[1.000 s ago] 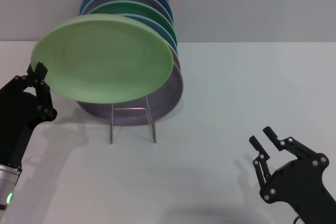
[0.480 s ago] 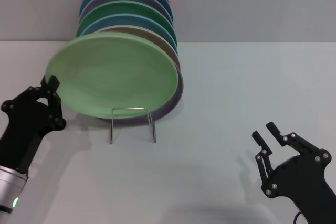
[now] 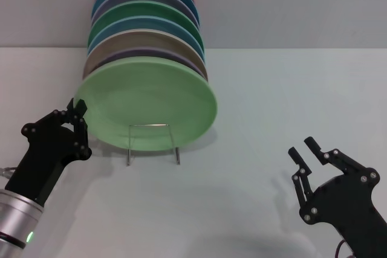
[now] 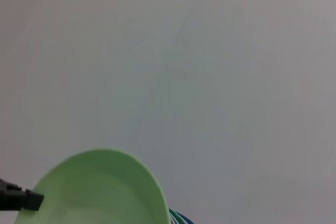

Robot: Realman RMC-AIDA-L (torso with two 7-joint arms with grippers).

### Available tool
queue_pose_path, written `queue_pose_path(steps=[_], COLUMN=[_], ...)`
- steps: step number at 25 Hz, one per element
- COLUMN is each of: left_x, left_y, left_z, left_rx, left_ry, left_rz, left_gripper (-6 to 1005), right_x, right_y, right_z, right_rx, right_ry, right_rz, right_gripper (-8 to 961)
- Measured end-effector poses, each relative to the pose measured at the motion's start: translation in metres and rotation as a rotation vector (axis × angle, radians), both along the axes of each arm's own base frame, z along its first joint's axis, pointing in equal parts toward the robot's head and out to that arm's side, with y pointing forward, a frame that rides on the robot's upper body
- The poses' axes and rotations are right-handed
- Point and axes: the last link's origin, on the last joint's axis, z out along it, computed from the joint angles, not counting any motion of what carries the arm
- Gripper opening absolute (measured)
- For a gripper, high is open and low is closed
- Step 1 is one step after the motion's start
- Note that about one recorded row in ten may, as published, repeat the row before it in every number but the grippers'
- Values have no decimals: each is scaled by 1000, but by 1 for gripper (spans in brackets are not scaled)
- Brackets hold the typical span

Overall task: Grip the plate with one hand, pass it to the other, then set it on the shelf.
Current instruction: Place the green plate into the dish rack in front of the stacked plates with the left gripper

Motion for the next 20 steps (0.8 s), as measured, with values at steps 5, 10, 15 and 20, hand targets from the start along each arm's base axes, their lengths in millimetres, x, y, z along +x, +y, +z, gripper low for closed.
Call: queue_pose_path(steps=[5, 10, 15, 20], left_x=[-2, -2, -3, 0], left_y=[2, 2, 3, -6], left_z=[-3, -3, -3, 6], left_rx=[-6, -9, -9, 39], left_ry=[40, 44, 46, 7], left_rz=[15, 13, 13, -25], left_gripper=[67, 69, 71, 181], right_x=[-1, -1, -1, 0], right_y=[1, 3, 5, 7], right_z=[0, 0, 1, 0], right_rx=[-1, -1, -1, -6], right_ry=[2, -2, -7, -17], right_rz=[5, 9, 14, 10], right_gripper=[196, 196, 196, 197])
